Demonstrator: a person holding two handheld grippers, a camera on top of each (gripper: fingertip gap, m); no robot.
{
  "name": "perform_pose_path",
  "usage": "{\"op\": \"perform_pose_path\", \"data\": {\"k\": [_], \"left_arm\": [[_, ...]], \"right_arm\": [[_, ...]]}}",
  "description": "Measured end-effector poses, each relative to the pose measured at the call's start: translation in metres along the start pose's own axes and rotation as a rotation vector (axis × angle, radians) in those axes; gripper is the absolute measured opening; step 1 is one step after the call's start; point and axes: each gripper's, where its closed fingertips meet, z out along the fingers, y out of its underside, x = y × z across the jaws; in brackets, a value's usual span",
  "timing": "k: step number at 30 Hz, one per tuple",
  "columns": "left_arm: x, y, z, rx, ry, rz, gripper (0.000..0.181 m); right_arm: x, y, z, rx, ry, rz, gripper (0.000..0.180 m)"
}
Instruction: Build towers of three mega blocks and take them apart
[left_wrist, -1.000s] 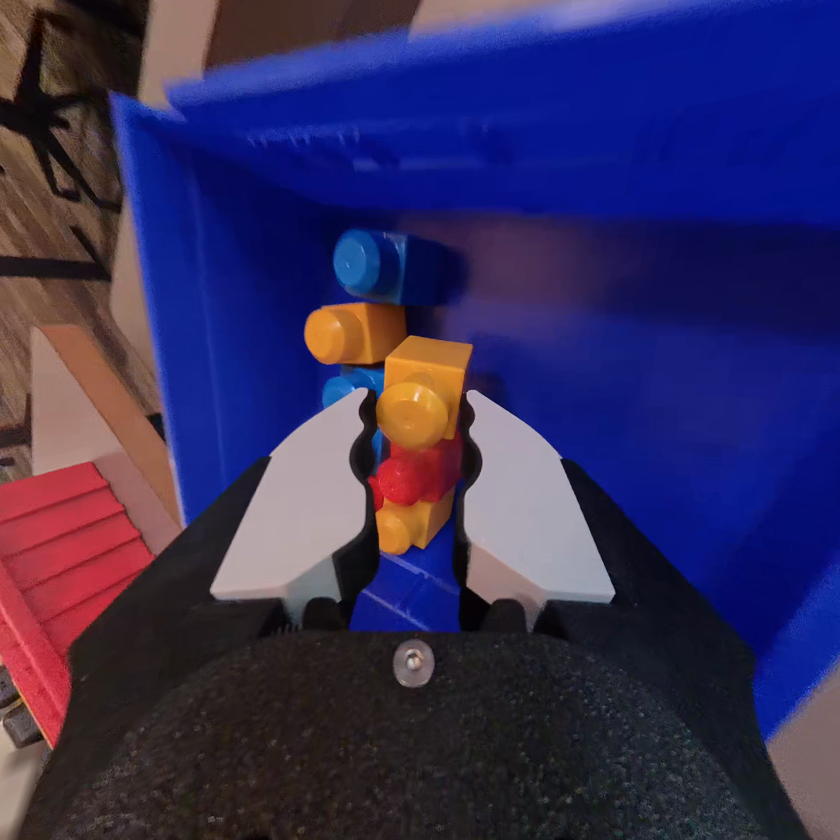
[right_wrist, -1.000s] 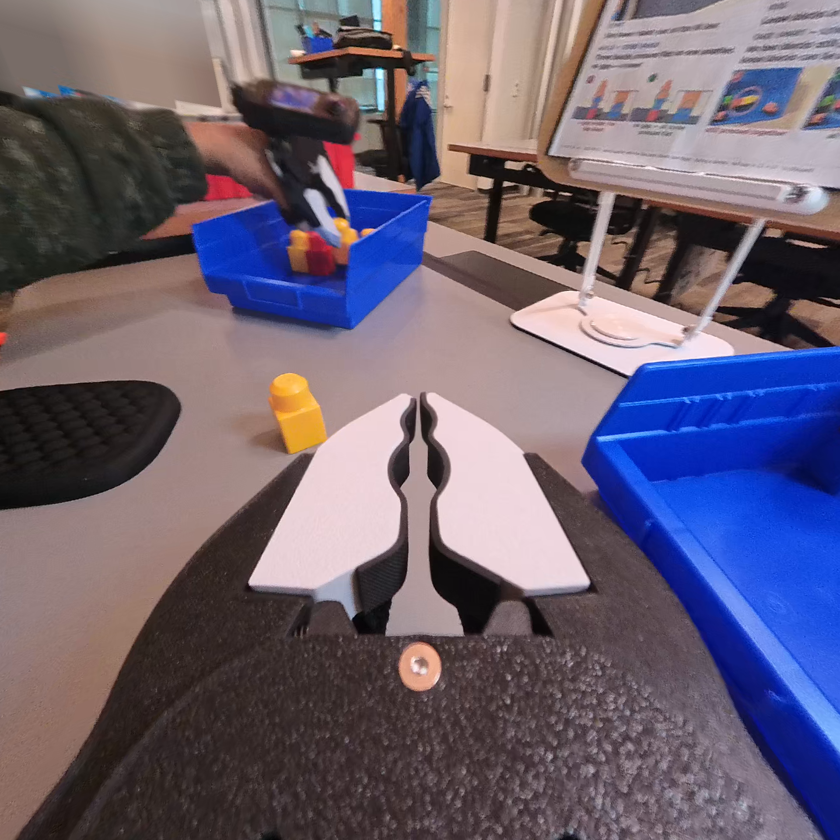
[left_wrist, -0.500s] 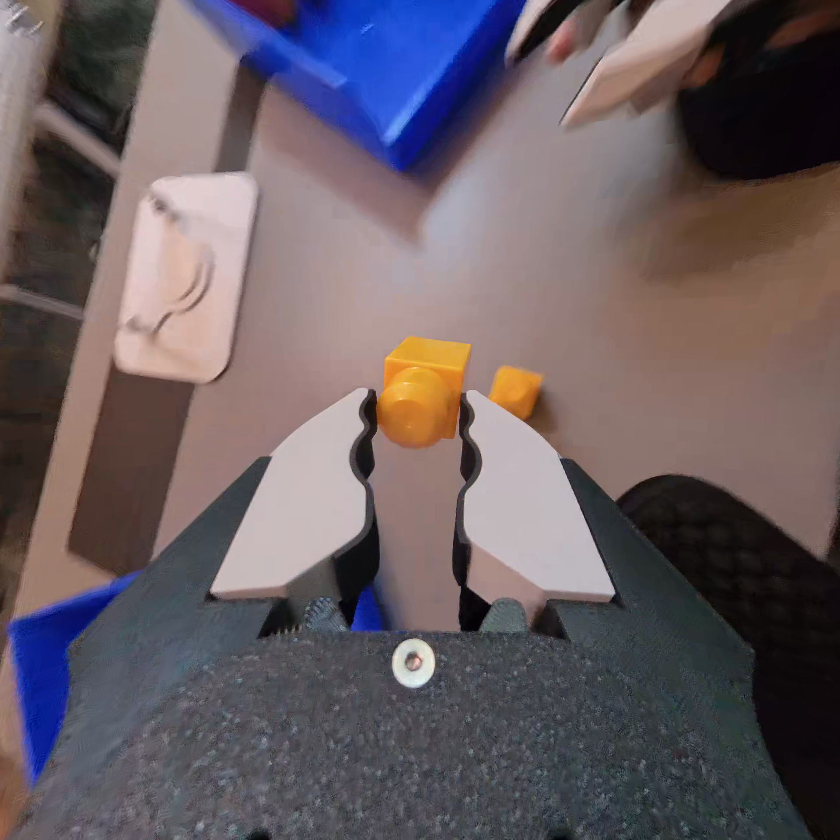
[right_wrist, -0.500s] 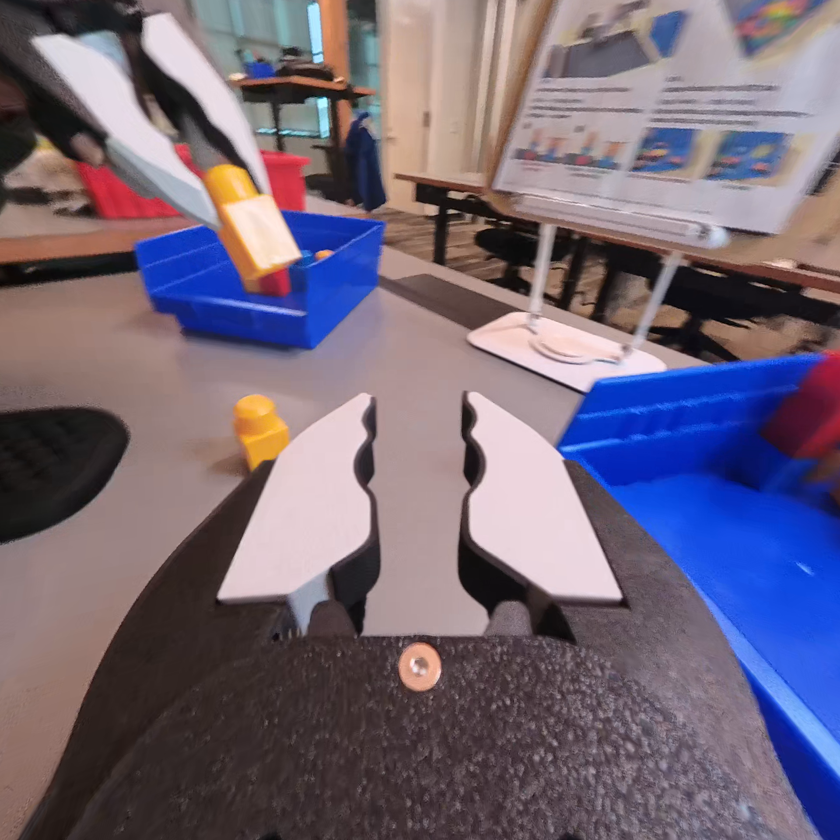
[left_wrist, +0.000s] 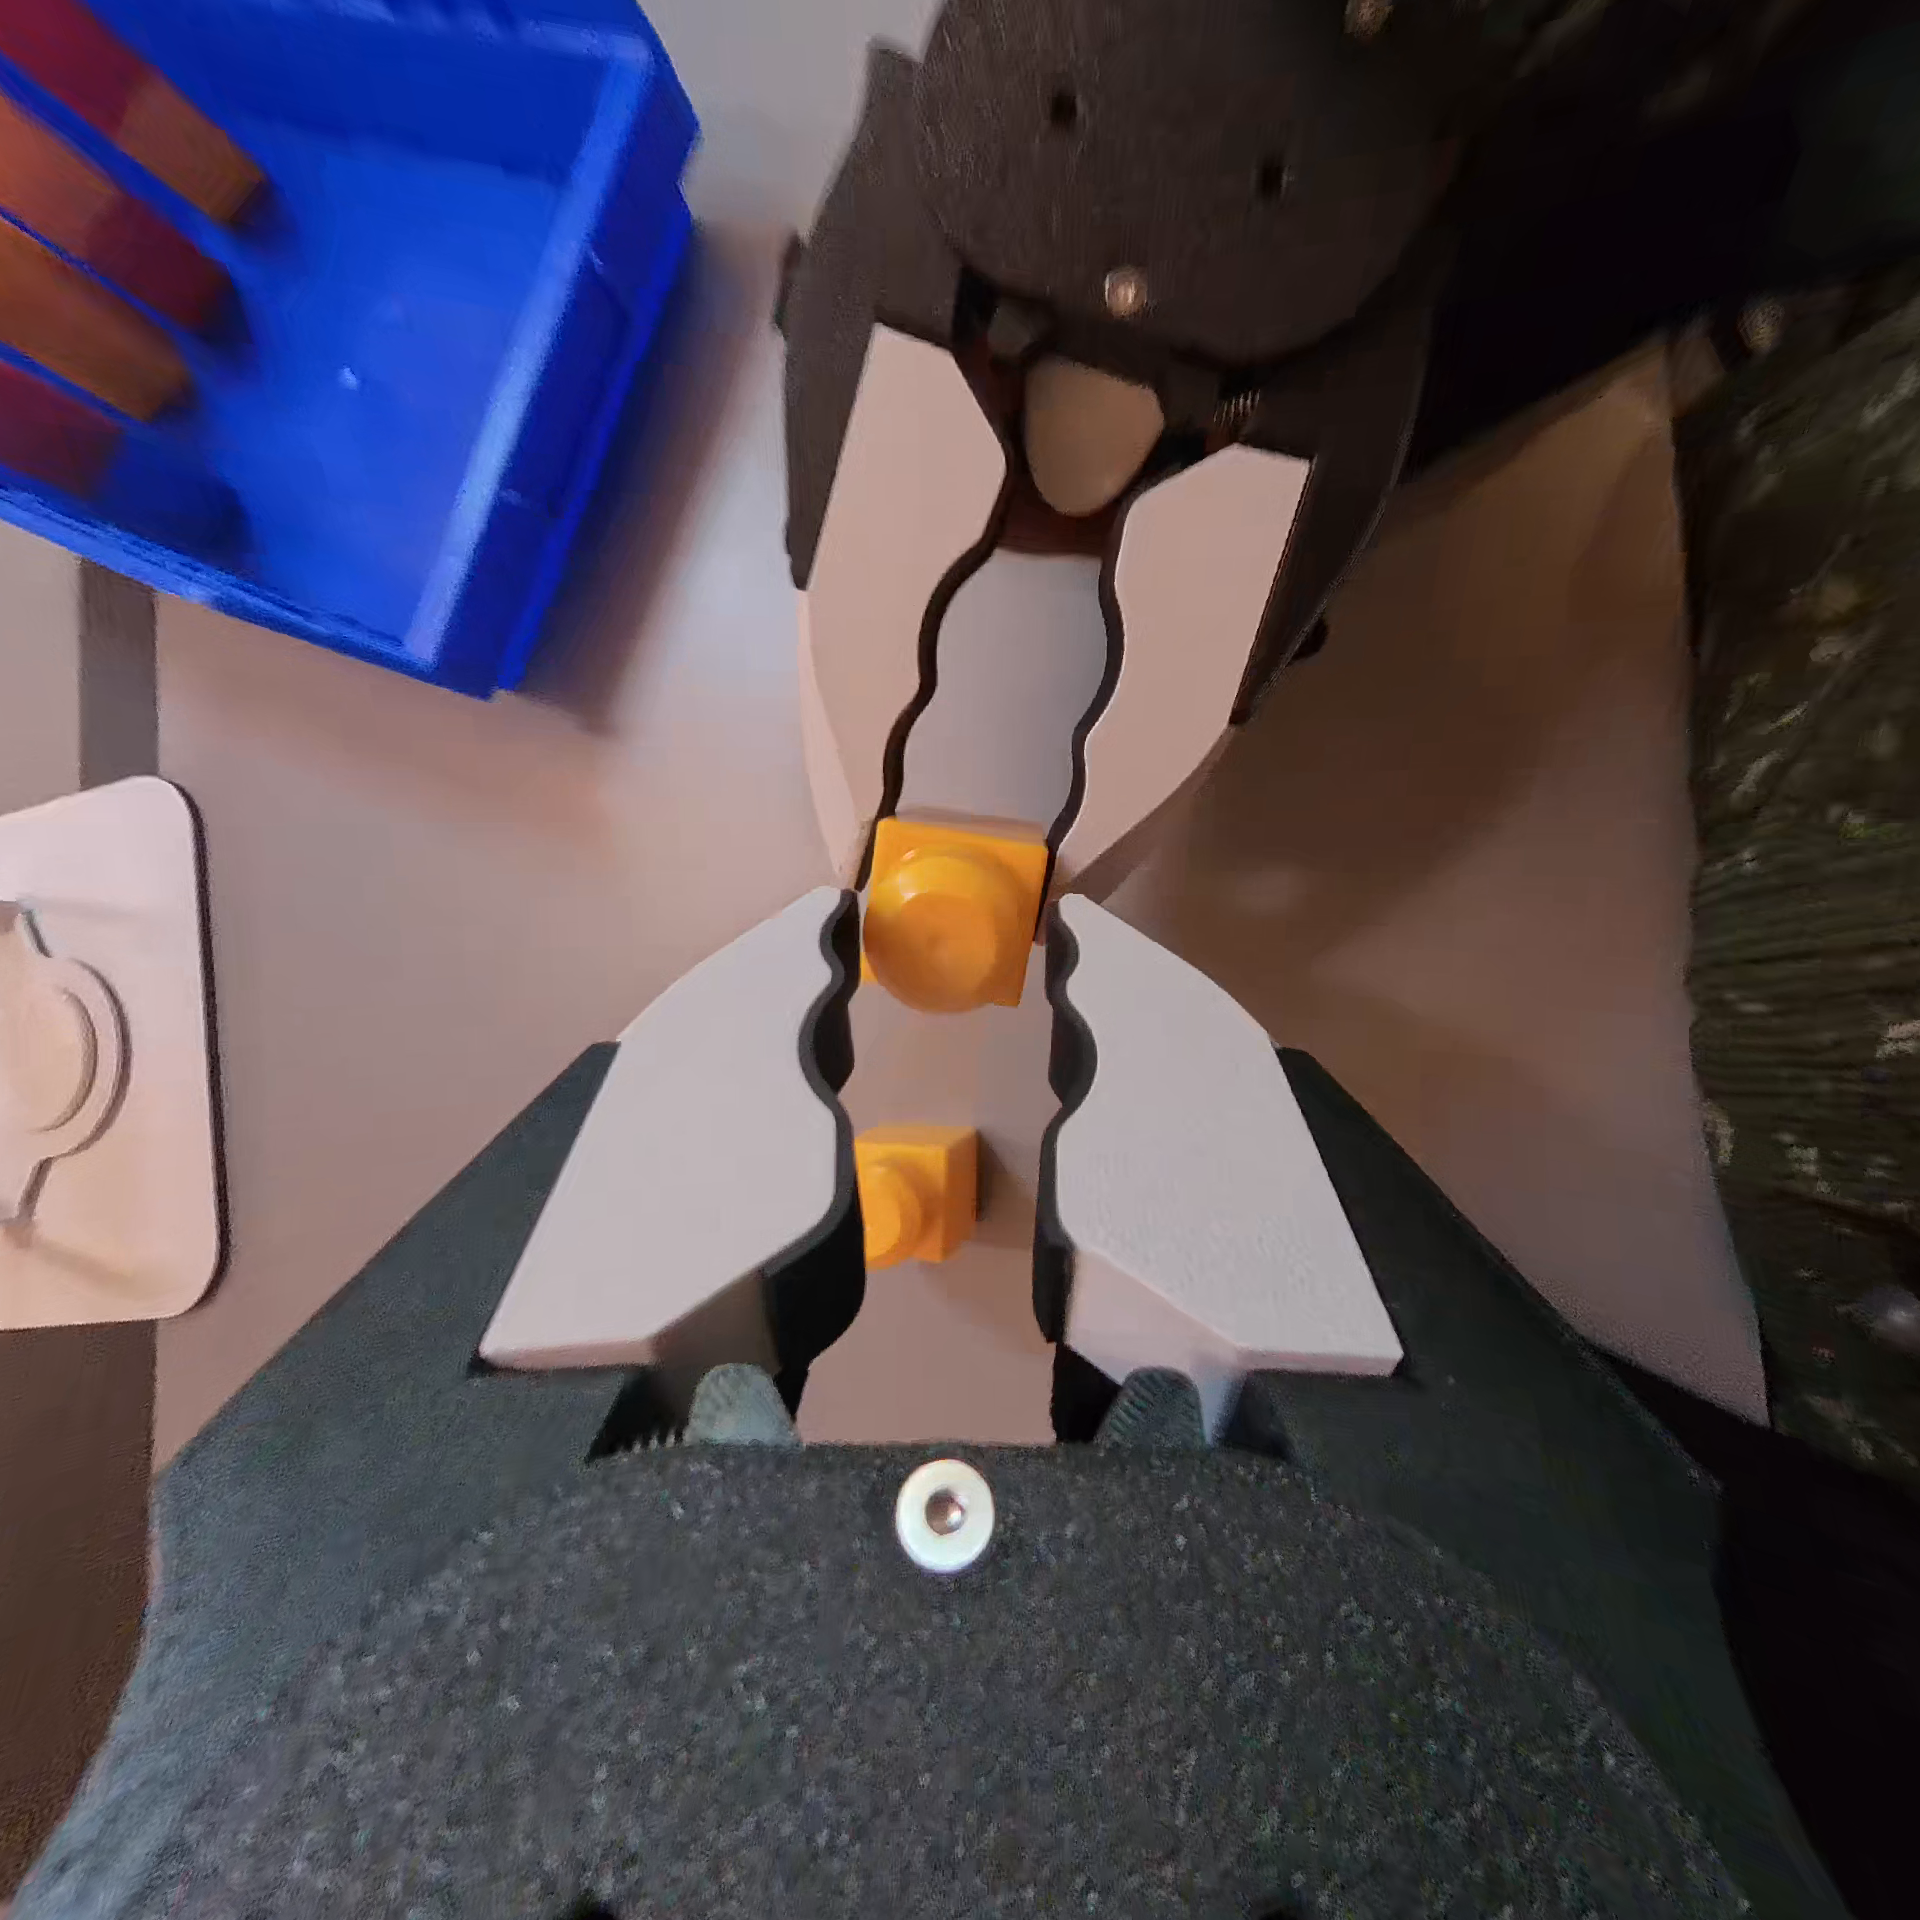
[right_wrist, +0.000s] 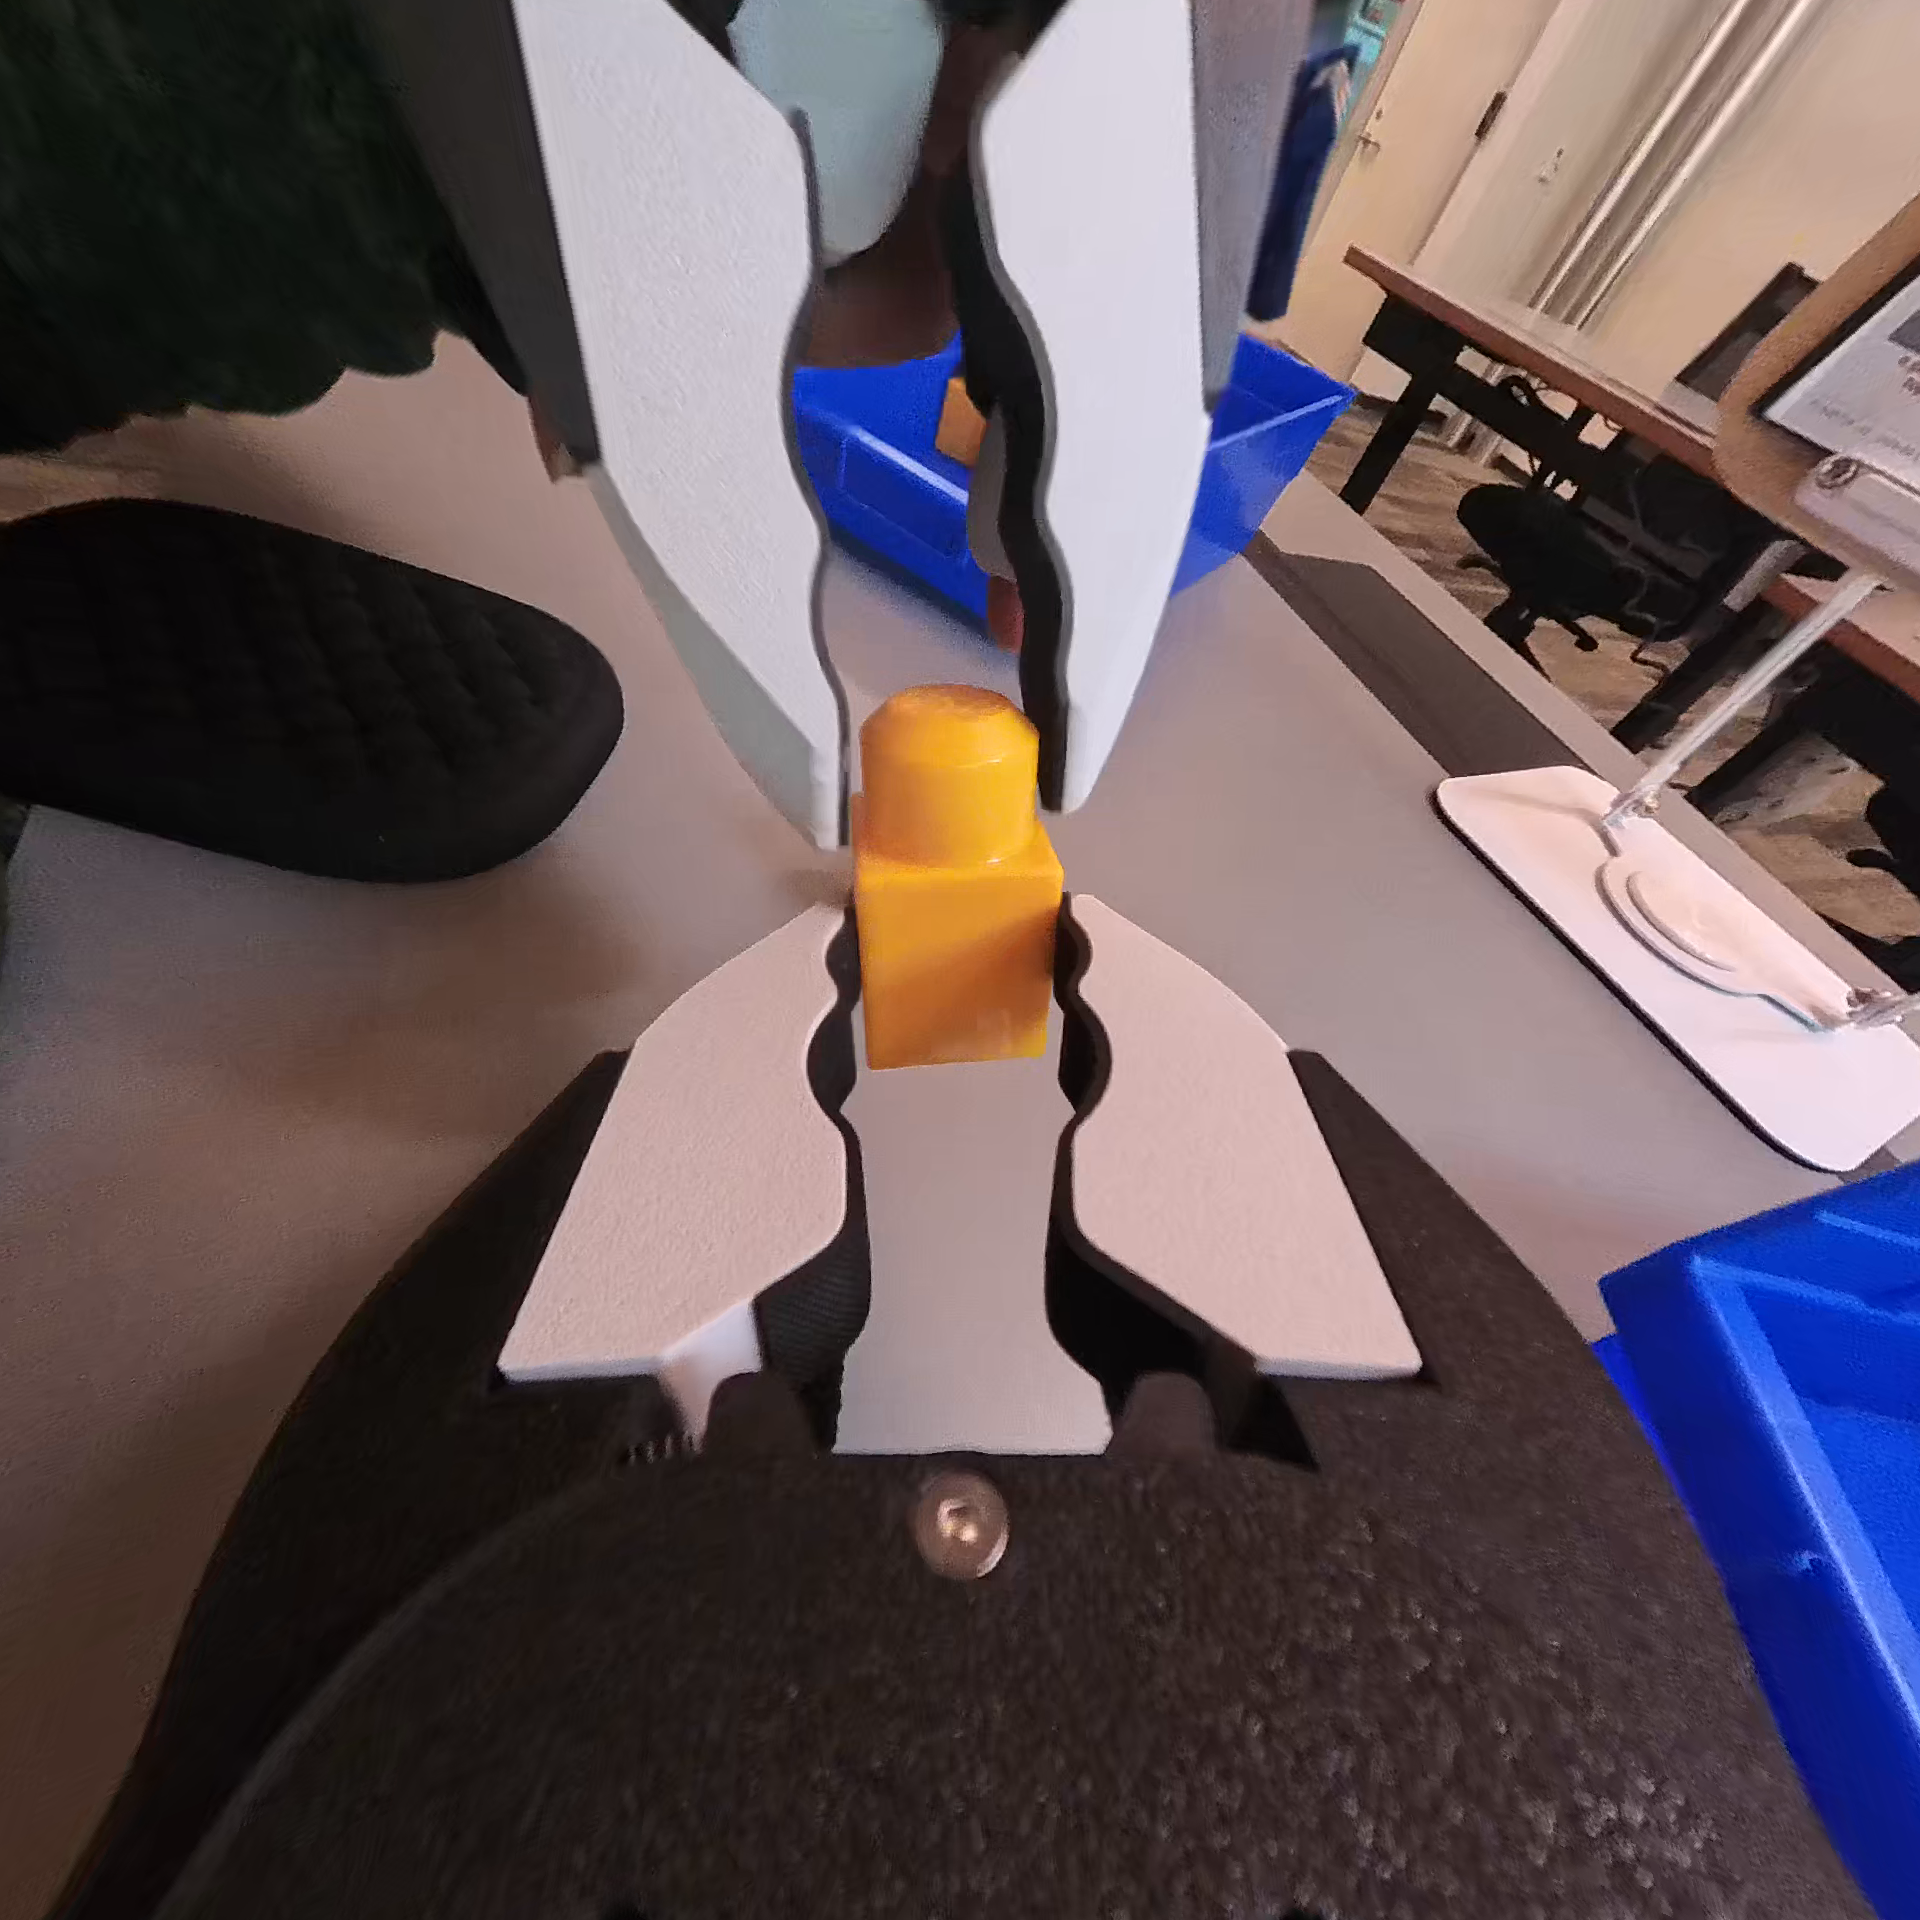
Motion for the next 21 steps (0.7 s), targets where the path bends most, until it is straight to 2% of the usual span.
{"op": "perform_pose_path", "data": {"k": [4,7,11,13,16,17,21], "left_arm": [[-0.017,0.008,-0.02,0.204,-0.041,-0.09,0.046],[-0.03,0.049,-0.016,0.258,-0.043,-0.189,0.057],[-0.024,0.109,0.011,0.215,0.023,-0.284,0.066],[-0.016,0.125,0.025,0.177,0.044,-0.282,0.063],[-0.012,0.131,0.044,0.152,0.033,-0.254,0.049],[-0.013,0.128,0.049,0.144,0.017,-0.247,0.039],[-0.005,0.103,0.057,0.141,0.037,-0.235,0.036]], "right_arm": [[0.015,-0.001,-0.006,0.043,0.022,0.09,0.036],[0.03,-0.006,-0.015,0.103,0.056,0.17,0.036],[0.046,-0.014,-0.026,0.189,0.096,0.244,0.036],[0.05,-0.017,-0.03,0.226,0.103,0.266,0.036],[0.052,-0.025,-0.035,0.291,0.093,0.286,0.036],[0.052,-0.028,-0.038,0.313,0.09,0.286,0.036],[0.042,-0.044,-0.044,0.399,0.028,0.273,0.036]]}}
